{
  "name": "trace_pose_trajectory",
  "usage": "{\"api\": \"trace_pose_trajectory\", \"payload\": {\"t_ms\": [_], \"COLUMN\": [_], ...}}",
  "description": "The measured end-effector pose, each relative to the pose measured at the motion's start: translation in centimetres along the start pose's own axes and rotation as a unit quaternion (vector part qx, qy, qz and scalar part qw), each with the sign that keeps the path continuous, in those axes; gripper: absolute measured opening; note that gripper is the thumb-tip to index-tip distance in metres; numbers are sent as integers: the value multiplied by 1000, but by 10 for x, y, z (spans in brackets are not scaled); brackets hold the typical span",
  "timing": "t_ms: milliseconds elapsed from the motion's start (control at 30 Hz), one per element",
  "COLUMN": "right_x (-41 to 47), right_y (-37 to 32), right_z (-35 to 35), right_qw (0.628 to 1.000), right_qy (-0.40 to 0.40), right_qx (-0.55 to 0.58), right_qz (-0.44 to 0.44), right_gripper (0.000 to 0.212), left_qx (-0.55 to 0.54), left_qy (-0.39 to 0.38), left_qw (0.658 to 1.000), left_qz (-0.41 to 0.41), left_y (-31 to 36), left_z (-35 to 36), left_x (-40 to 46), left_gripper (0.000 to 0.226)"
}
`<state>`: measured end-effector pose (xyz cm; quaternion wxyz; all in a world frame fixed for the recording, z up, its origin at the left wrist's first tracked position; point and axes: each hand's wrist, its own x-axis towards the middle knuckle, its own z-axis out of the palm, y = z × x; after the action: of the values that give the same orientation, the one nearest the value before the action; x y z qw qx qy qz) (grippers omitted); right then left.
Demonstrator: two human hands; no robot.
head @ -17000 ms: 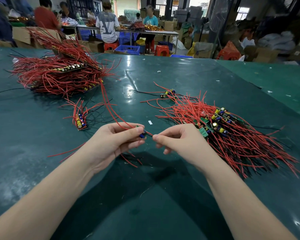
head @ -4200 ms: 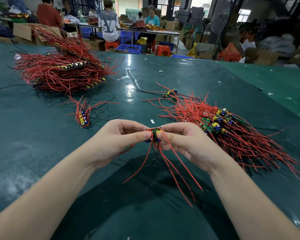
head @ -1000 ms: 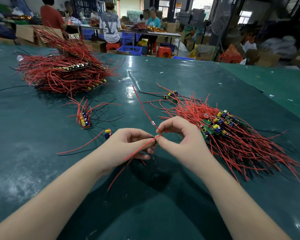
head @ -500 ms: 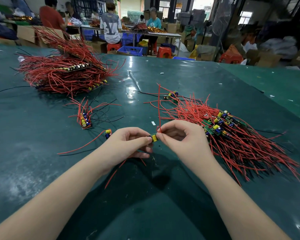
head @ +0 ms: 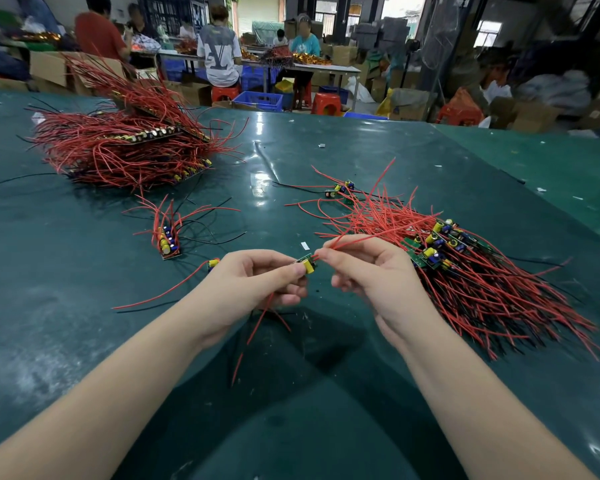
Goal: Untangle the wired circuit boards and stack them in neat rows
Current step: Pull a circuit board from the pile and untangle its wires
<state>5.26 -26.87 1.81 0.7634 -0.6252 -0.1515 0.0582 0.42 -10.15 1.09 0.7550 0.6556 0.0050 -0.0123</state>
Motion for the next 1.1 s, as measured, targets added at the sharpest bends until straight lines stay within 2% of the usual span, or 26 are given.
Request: {"api": "trace_pose_trajectory", "payload": {"t_ms": [67, 167, 333, 400, 533, 600, 700, 867, 1100], "right_x": [1, 2, -1, -1, 1, 2, 2, -1, -2], "right_y": [-1, -4, -5, -4, -4, -4, -5, -7, -6], "right_z": [-1, -2, -1, -1, -5, -7, -9, -7, -4], "right_qw": [997, 983, 939, 944, 983, 990, 995, 997, 995], "right_qy": [-17, -38, -79, -67, -17, 3, 16, -12, -33], "right_qx": [58, 130, 239, 227, 95, 46, -27, -13, -9], "right_qz": [45, 127, 234, 228, 158, 130, 92, 75, 88], "right_gripper": [9, 12, 4, 4, 12, 7, 10, 11, 10], "left_qx": [1, -1, -19, -12, 65, 111, 147, 210, 252], "left_qy": [-13, -38, -61, -50, 3, 28, 45, 72, 44], "left_qw": [1000, 999, 998, 998, 996, 991, 985, 971, 955], "left_qz": [5, 17, 25, 29, 59, 71, 73, 91, 153], "left_y": [2, 4, 6, 5, 1, -1, -2, -2, -1], "left_z": [0, 0, 1, 1, 1, -1, -2, -1, 2], "left_x": [-1, -2, -3, -3, -1, 0, 0, 0, -2], "left_gripper": [33, 30, 27, 27, 16, 10, 9, 7, 10]}}
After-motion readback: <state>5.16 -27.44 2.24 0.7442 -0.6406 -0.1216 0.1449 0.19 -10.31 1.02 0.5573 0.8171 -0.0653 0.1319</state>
